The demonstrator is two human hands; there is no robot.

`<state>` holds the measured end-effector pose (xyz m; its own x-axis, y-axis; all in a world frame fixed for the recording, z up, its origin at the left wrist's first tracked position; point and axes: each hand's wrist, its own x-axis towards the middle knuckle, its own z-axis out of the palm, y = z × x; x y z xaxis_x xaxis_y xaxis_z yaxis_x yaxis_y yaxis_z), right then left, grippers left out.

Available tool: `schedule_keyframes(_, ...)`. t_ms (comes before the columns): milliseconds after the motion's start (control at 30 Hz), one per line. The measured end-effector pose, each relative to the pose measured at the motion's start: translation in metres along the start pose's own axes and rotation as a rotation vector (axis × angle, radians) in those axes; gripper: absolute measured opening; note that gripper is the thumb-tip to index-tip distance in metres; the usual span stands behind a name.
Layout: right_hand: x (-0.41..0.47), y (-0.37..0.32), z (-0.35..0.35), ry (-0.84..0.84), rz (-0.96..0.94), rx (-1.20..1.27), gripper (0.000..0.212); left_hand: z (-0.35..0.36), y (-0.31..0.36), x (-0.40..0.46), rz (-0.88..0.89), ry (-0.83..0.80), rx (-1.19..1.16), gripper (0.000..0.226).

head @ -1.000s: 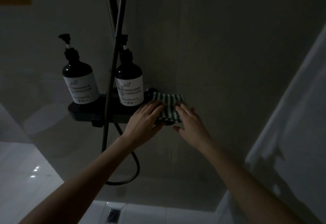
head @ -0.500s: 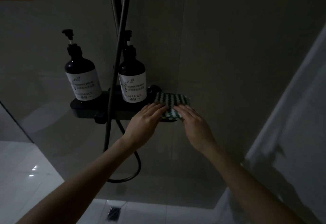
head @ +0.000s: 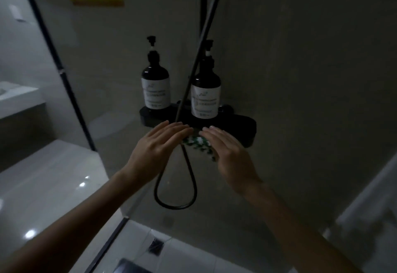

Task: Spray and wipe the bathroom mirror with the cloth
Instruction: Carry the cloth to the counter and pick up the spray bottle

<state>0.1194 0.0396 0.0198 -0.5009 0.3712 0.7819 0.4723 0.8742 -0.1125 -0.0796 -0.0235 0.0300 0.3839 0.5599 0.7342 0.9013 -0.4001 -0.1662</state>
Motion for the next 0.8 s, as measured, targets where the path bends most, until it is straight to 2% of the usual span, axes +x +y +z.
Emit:
schedule_keyframes(200, 0.028, -0.047, 0.063, -0.136, -0.130, 0.227, 0.046, -0.056, -0.023, -0.067, -0.188, -0.120, 0.199, 0.040)
schedule_keyframes(367, 0.043, -0.108, 0.120, -0.287, -0.219, 0.447, 0.047, -0.100, -0.036, -0.134, -0.442, -0.248, 0.331, 0.039)
schedule_keyframes(500, 0.052, -0.162, 0.158, -0.403, -0.295, 0.528, 0.046, -0.131, -0.045, -0.185, -0.626, -0.252, 0.394, 0.044)
schedule_keyframes(600, 0.061, -0.199, 0.183, -0.442, -0.369, 0.541, 0.051, -0.153, -0.059, -0.215, -0.675, -0.223, 0.435, 0.037)
schedule_keyframes(800, 0.096, -0.257, 0.241, -0.511, -0.378, 0.553, 0.054, -0.178, -0.125, -0.267, -0.715, -0.201, 0.454, 0.052)
